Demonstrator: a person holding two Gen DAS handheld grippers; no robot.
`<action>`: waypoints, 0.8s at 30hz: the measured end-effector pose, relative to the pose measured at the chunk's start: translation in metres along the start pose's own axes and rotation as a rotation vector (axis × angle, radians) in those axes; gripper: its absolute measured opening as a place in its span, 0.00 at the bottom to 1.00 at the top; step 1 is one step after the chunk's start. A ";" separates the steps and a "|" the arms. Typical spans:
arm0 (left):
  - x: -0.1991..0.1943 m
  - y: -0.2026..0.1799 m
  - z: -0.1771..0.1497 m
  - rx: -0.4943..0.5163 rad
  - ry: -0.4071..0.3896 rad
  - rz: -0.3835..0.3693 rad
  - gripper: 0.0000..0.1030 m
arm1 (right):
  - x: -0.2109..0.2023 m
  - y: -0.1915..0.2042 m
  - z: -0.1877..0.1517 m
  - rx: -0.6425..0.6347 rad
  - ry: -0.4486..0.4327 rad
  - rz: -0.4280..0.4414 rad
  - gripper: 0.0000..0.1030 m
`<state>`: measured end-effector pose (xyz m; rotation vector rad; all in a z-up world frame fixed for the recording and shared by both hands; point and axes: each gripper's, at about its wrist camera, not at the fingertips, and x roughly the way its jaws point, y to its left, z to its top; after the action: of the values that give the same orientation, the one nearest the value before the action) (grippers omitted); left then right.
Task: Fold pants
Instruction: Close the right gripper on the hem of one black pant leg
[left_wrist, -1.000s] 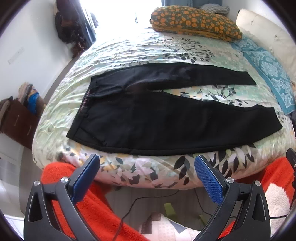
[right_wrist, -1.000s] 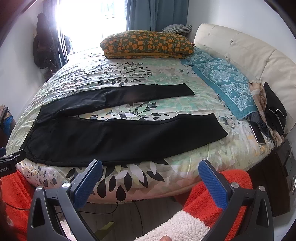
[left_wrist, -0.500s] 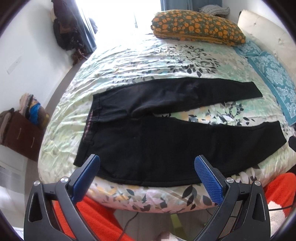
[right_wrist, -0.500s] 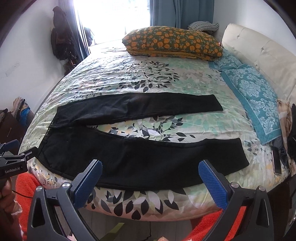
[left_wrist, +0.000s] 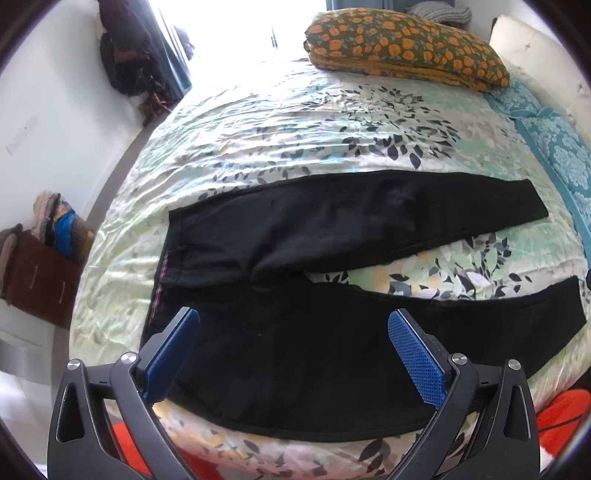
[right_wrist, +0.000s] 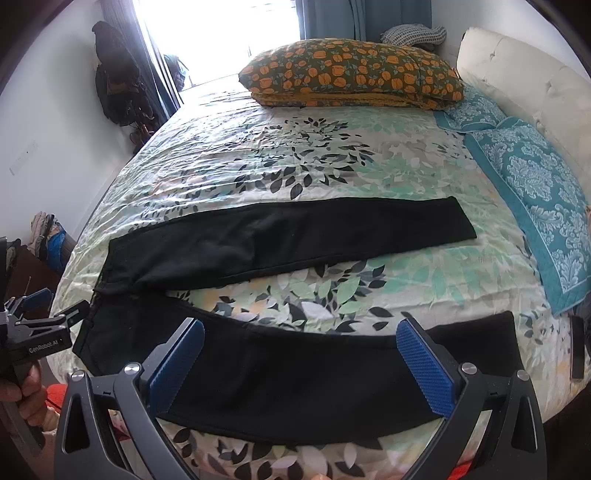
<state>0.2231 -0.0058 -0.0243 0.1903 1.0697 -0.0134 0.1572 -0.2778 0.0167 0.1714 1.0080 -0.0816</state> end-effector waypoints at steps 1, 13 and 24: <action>0.006 -0.001 0.004 -0.003 0.004 0.000 0.99 | 0.009 -0.010 0.004 0.000 0.010 -0.008 1.00; 0.077 -0.022 0.029 -0.047 0.080 0.014 0.99 | 0.139 -0.205 0.067 0.110 0.082 -0.131 1.00; 0.117 -0.038 0.041 -0.038 0.132 0.048 0.99 | 0.281 -0.349 0.170 0.302 0.213 -0.135 0.86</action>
<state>0.3110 -0.0407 -0.1127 0.1847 1.1956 0.0636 0.3970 -0.6489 -0.1700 0.3939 1.2162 -0.3457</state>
